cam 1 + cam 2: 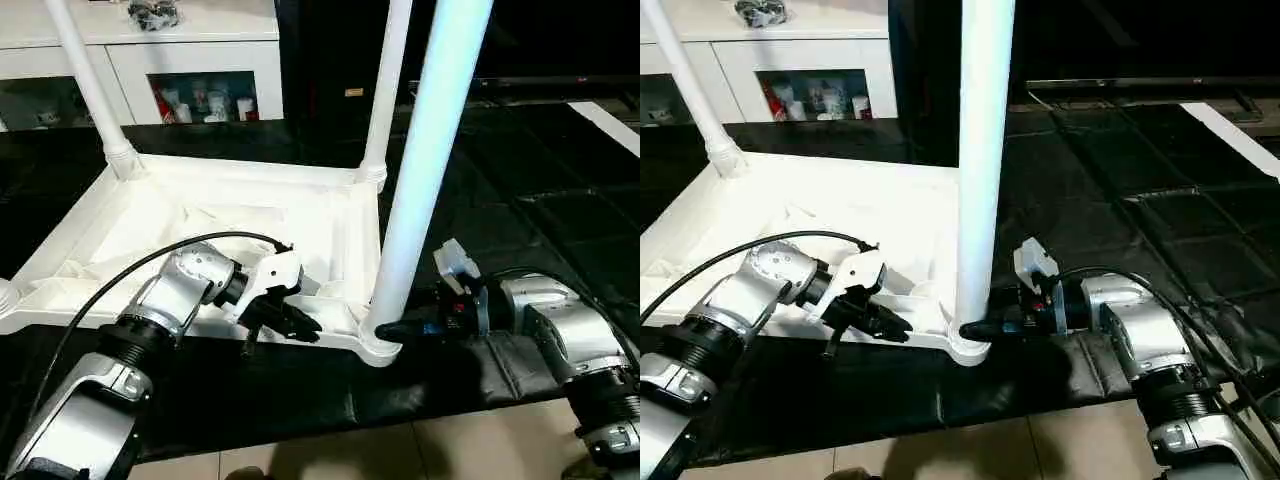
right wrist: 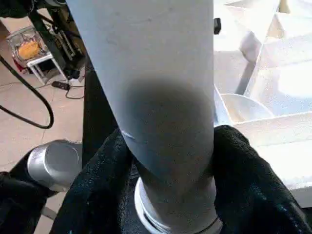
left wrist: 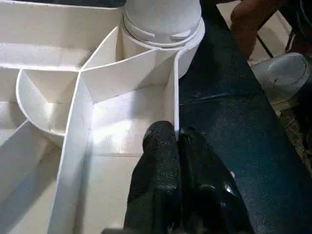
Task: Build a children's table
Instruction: Rotate leg to tighten
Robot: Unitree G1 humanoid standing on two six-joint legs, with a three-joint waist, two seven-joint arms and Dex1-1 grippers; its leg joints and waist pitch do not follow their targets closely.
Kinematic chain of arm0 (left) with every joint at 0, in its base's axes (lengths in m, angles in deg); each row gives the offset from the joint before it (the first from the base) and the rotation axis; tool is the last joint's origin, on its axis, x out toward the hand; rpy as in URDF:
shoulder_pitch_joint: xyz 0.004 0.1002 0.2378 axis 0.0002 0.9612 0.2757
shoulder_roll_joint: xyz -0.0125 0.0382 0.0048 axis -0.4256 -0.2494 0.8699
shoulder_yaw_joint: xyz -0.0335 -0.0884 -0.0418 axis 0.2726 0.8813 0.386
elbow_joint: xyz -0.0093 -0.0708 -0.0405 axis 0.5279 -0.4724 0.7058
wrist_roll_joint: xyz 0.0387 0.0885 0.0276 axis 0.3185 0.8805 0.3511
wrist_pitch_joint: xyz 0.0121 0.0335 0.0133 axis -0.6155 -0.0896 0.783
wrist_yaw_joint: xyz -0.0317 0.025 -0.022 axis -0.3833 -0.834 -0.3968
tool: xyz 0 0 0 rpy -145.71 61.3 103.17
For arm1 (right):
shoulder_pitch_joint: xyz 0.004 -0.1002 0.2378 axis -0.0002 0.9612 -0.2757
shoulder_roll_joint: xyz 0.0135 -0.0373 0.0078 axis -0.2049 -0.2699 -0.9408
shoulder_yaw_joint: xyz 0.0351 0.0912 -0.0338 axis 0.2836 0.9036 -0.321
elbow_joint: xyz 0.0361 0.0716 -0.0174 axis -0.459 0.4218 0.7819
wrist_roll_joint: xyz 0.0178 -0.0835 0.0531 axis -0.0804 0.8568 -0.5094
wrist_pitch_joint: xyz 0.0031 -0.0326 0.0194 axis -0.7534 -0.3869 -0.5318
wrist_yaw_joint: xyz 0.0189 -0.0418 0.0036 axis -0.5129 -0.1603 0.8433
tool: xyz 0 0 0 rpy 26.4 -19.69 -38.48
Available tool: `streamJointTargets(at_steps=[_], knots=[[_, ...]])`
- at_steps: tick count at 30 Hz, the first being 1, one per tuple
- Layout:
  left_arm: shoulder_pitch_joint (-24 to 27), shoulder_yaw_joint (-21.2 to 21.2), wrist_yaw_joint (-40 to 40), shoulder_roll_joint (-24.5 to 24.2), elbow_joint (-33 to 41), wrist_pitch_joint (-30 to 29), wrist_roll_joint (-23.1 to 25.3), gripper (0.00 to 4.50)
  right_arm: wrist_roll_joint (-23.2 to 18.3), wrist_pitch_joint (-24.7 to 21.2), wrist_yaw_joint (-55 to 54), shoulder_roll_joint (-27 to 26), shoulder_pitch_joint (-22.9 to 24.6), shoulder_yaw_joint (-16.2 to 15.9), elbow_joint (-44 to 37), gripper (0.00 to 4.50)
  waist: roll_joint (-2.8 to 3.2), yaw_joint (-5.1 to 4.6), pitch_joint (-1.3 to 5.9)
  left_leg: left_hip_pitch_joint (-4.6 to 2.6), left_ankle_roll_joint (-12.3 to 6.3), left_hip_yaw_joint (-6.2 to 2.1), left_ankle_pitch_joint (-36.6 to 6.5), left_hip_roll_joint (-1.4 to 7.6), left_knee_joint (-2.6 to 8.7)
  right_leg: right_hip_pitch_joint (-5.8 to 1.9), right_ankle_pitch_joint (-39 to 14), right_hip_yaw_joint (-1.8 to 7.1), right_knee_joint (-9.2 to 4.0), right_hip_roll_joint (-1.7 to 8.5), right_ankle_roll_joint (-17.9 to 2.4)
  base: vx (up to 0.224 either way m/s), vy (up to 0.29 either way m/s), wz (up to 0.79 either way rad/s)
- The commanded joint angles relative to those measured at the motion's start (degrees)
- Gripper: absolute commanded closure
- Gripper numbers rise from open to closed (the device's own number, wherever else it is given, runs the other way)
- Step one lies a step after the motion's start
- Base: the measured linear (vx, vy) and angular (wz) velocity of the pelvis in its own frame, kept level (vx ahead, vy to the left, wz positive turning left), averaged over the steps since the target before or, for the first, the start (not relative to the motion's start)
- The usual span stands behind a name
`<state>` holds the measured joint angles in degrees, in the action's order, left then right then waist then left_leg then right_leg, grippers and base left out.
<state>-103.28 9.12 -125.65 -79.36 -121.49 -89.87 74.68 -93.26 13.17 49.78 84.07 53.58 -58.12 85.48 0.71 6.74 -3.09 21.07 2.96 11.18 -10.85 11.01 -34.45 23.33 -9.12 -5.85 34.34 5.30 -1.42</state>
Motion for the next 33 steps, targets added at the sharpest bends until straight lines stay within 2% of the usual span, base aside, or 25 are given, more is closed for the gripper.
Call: streamJointTargets(at_steps=[1, 2, 3, 4, 6, 7, 8, 9, 10, 11, 12, 16, 17, 18, 19, 20, 23, 24, 27, 29, 30, 31, 33], knots=[[-1.12, 0.77, 4.72, 2.67, 0.49, -1.69, 0.05, 4.50, -1.22, -2.31, -3.06, -1.93, 0.91, -0.44, -2.81, 2.45, -0.59, -0.26, 4.14, -0.98, -2.65, -0.95, -9.70, 2.70, 3.83, -2.94, -16.36, 3.19, -4.03, 3.81, -11.23, 0.000, 0.000, 0.00], [-1.19, 0.95, 5.67, 3.10, 0.36, -2.23, 0.12, 4.50, -1.04, -2.77, -4.22, -2.33, 1.08, -0.38, -3.02, 2.45, -0.61, -0.26, 4.07, -1.02, -2.46, -0.99, -10.09, 2.65, 3.88, -2.93, -17.34, 3.16, -4.19, 3.83, -11.03, 0.000, 0.000, 0.00], [-1.89, 2.17, 9.91, 5.10, -0.72, -4.37, 0.08, 4.50, 0.55, -2.39, -9.10, -4.27, 1.32, -0.05, -2.93, 2.45, -0.64, -0.38, 4.01, -0.83, -2.17, -1.08, -10.44, 2.57, 3.94, -3.09, -19.08, 3.09, -4.39, 3.93, -10.43, 0.000, 0.000, 0.00], [-2.09, 2.55, 11.17, 5.70, -1.04, -4.99, 0.05, 4.50, 1.06, -2.21, -10.53, -4.86, 1.40, 0.05, -2.91, 2.46, -0.64, -0.69, 3.70, -1.08, -1.40, -1.03, -11.76, 2.47, 4.00, -2.66, -21.73, 3.08, -4.82, 3.86, -9.59, 0.000, 0.000, 0.00], [-3.21, 4.32, 16.28, 8.70, -1.88, -8.48, -0.64, 4.50, 3.82, -2.56, -19.13, -8.58, 0.88, 0.62, -1.75, 2.47, -0.76, -1.09, 3.76, -1.02, -0.34, -1.31, -12.33, 2.23, 4.13, -3.01, -25.14, 2.92, -5.11, 4.08, -8.14, 0.000, 0.000, 0.00], [-3.57, 4.83, 17.63, 9.58, -2.02, -9.65, -0.92, 4.50, 4.70, -2.73, -22.00, -9.83, 0.57, 0.82, -1.22, 2.47, -0.81, -1.37, 3.69, -1.13, -0.15, -1.41, -13.04, 2.05, 4.18, -2.94, -27.31, 2.76, -5.51, 4.08, -7.17, 0.000, 0.000, 0.00], [-4.51, 6.06, 21.25, 11.73, -2.38, -12.07, -1.40, 4.50, 6.56, -3.40, -29.84, -13.30, -0.79, 1.72, 0.83, 2.49, -0.73, -1.65, 3.63, -0.99, -0.11, -1.45, -13.13, 2.03, 4.21, -3.01, -27.79, 2.76, -5.52, 4.04, -6.82, 0.000, 0.000, 0.00], [-4.80, 6.52, 22.48, 12.49, -2.40, -12.87, -1.64, 4.50, 7.21, -2.83, -32.52, -14.61, -1.43, 2.03, 1.83, 2.51, -0.61, -2.41, 3.51, -0.79, 0.42, -1.61, -13.64, 1.88, 4.31, -2.94, -28.77, 2.56, -5.60, 3.90, -6.49, 0.000, 0.000, 0.00], [-5.02, 6.91, 23.55, 13.16, -2.35, -13.59, -1.84, 4.50, 7.59, -2.70, -34.63, -15.69, -1.90, 2.26, 2.38, 2.51, -0.57, -2.99, 3.72, -0.54, 0.73, -1.83, -13.75, 1.85, 4.35, -3.34, -28.84, 2.36, -5.56, 3.97, -6.01, 0.000, 0.000, 0.00], [-5.31, 7.40, 25.21, 14.01, -2.45, -14.33, -1.93, 4.50, 7.77, -3.08, -36.49, -16.86, -2.44, 2.41, 2.76, 2.53, -0.46, -3.19, 3.73, -0.59, 0.62, -1.89, -13.87, 1.84, 4.38, -3.29, -28.54, 2.35, -5.70, 3.95, -5.93, 0.000, 0.000, 0.00], [-5.50, 7.70, 26.31, 14.54, -2.52, -14.76, -1.96, 4.50, 7.80, -3.51, -37.57, -17.57, -2.76, 2.48, 2.88, 2.54, -0.59, -3.69, 3.80, -0.69, 0.00, -1.77, -13.81, 1.77, 4.28, -3.22, -27.07, 2.47, -5.76, 3.81, -6.24, 0.000, 0.000, 0.00], [-6.68, 10.20, 33.27, 17.80, -4.10, -15.46, -1.85, 4.50, 9.54, -3.43, -45.11, -21.53, -5.25, 3.21, 5.25, 2.55, -0.55, -4.37, 4.06, -0.69, -1.61, -1.41, -11.61, 1.59, 3.96, -3.15, -20.61, 2.73, -5.21, 3.48, -9.07, 0.000, 0.000, 0.00], [-7.12, 11.20, 35.64, 19.11, -4.59, -15.79, -1.89, 4.50, 9.75, -3.02, -47.10, -23.20, -6.22, 3.97, 6.18, 2.55, -0.85, -4.45, 4.07, -0.66, -1.93, -1.33, -11.27, 1.59, 3.96, -3.17, -20.18, 2.76, -5.24, 3.45, -9.31, 0.000, 0.000, 0.00], [-7.26, 11.60, 36.51, 19.70, -4.65, -16.07, -1.96, 4.50, 9.54, -2.62, -46.96, -23.92, -6.57, 4.20, 6.40, 2.55, -0.75, -4.33, 4.10, -0.79, -2.23, -1.26, -10.77, 1.61, 3.87, -3.10, -19.63, 2.80, -5.16, 3.55, -9.84, 0.000, 0.000, 0.00], [-7.26, 11.60, 36.51, 19.70, -4.65, -16.07, -1.96, 4.50, 9.54, -2.62, -46.96, -23.92, -6.57, 4.20, 6.40, 2.55, -0.70, -4.22, 4.22, -0.63, -2.74, -1.28, -9.79, 1.67, 3.87, -3.38, -18.13, 2.86, -4.89, 3.58, -10.19, 0.000, 0.000, 0.00], [-7.23, 11.61, 36.67, 19.94, -4.45, -16.30, -1.91, 4.50, 9.23, -2.00, -46.50, -24.40, -6.64, 4.43, 6.38, 2.01, -0.66, -4.11, 4.31, -0.55, -3.10, -1.26, -9.04, 1.73, 3.88, -3.42, -16.83, 2.90, -4.74, 3.55, -10.38, 0.000, 0.000, 0.00], [-6.72, 10.80, 36.31, 19.36, -3.39, -16.15, -0.96, 4.50, 7.87, -1.58, -44.85, -24.58, -6.23, 4.64, 5.73, 1.87, -0.70, -4.07, 4.44, -0.39, -4.34, -1.23, -6.88, 1.87, 3.81, -3.58, -11.92, 2.99, -4.07, 3.57, -11.87, 0.000, 0.000, 0.00], [-6.43, 10.51, 35.63, 18.71, -3.03, -15.73, -0.55, 4.50, 7.67, -1.14, -43.45, -23.83, -5.75, 4.32, 5.20, 1.65, -0.64, -4.05, 4.50, -0.41, -4.75, -1.22, -6.27, 1.96, 3.79, -3.60, -10.39, 3.02, -3.88, 3.53, -12.46, 0.000, 0.000, 0.00], [-6.16, 10.30, 34.25, 17.80, -2.88, -15.04, -0.15, 4.50, 7.61, -0.60, -41.64, -22.65, -5.04, 4.42, 4.62, 1.39, -0.39, -4.08, 4.39, -0.40, -5.32, -1.13, -6.56, 1.91, 3.73, -3.59, -9.30, 3.05, -3.87, 3.59, -13.29, 0.000, 0.000, 0.00], [-5.86, 9.86, 32.26, 16.66, -2.71, -14.43, 0.15, 4.50, 7.16, -0.16, -39.33, -20.97, -4.07, 4.69, 3.69, 1.34, -0.51, -3.99, 4.33, -0.46, -5.36, -1.07, -7.62, 1.92, 3.75, -3.66, -10.48, 3.07, -4.08, 3.63, -12.97, 0.000, 0.000, 0.00], [-5.60, 9.46, 30.66, 15.71, -2.51, -13.78, 0.32, 4.50, 6.76, 0.35, -37.46, -19.67, -3.33, 5.03, 2.95, 1.25, -0.27, -3.91, 4.28, -0.46, -5.24, -1.12, -7.95, 1.95, 3.78, -3.64, -11.06, 3.05, -4.15, 3.61, -12.77, 0.000, 0.000, 0.00], [-5.48, 9.26, 29.89, 15.24, -2.39, -13.47, 0.38, 4.50, 6.57, 0.63, -36.56, -19.06, -2.99, 5.23, 2.60, 0.99, -0.38, -3.92, 4.31, -0.44, -5.20, -1.13, -8.11, 1.97, 3.79, -3.69, -11.14, 3.05, -4.17, 3.61, -12.67, 0.000, 0.000, 0.00], [-5.26, 8.98, 27.87, 13.91, -2.30, -13.21, 0.33, 4.50, 5.44, 0.80, -33.54, -17.07, -2.05, 5.97, 1.37, 0.92, -0.31, -3.75, 4.26, -0.54, -5.08, -1.13, -8.65, 2.09, 3.85, -3.69, -11.30, 3.09, -4.18, 3.60, -12.75, 0.000, 0.000, 0.00]])
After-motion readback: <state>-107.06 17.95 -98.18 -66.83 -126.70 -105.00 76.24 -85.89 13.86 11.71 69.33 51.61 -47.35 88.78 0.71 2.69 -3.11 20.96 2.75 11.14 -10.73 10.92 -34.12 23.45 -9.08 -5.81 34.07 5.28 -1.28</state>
